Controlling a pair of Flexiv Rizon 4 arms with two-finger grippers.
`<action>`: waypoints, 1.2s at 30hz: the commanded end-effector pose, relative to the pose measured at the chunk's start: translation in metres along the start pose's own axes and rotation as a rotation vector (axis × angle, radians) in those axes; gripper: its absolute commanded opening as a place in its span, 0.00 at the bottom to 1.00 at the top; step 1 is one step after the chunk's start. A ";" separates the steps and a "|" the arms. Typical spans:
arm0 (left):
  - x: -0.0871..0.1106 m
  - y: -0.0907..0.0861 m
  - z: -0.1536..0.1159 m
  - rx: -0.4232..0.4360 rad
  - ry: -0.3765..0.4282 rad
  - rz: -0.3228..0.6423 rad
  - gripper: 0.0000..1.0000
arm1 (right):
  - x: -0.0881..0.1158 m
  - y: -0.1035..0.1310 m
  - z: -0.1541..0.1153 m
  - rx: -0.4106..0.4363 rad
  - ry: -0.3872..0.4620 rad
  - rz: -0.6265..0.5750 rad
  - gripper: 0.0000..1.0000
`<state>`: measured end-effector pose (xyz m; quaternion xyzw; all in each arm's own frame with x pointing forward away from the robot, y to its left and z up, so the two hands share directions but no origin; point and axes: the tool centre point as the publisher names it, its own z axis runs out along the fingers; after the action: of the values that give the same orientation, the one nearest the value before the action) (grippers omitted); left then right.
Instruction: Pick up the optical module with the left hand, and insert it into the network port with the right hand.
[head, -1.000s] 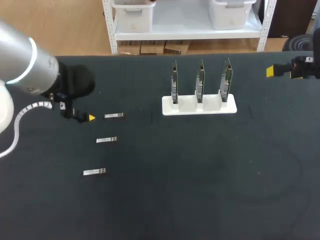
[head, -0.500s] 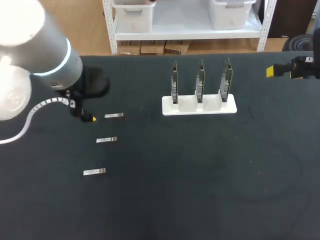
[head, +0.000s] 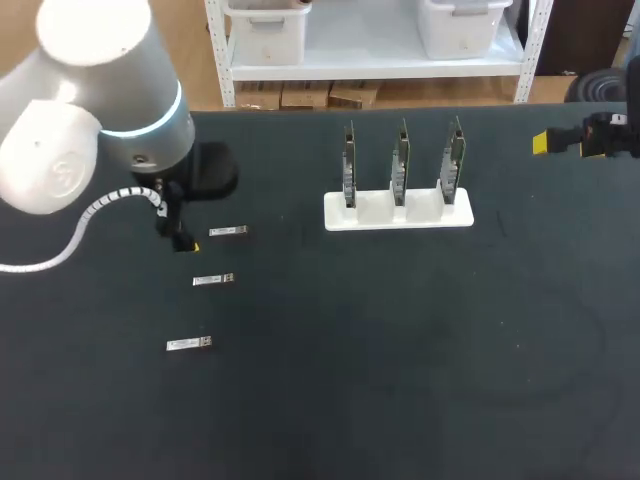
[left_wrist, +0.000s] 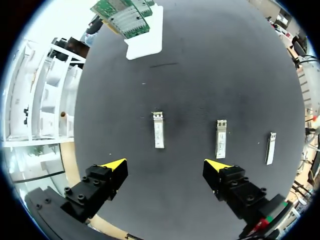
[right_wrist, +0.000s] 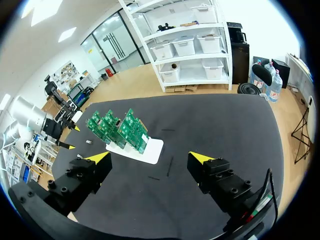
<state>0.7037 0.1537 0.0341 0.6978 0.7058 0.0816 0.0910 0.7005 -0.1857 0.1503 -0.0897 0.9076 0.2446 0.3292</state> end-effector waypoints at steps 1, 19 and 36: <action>-0.004 0.003 0.009 0.029 0.006 0.003 1.00 | 0.000 0.001 0.000 0.006 -0.001 0.001 1.00; -0.020 0.002 0.024 0.073 -0.022 -0.047 1.00 | 0.000 0.001 0.000 0.006 -0.001 0.001 1.00; -0.019 0.005 0.041 0.095 0.021 -0.081 1.00 | 0.000 0.001 0.000 0.006 -0.001 0.001 1.00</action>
<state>0.7115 0.1352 -0.0002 0.6732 0.7351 0.0520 0.0608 0.7005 -0.1856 0.1504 -0.0898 0.9076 0.2446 0.3292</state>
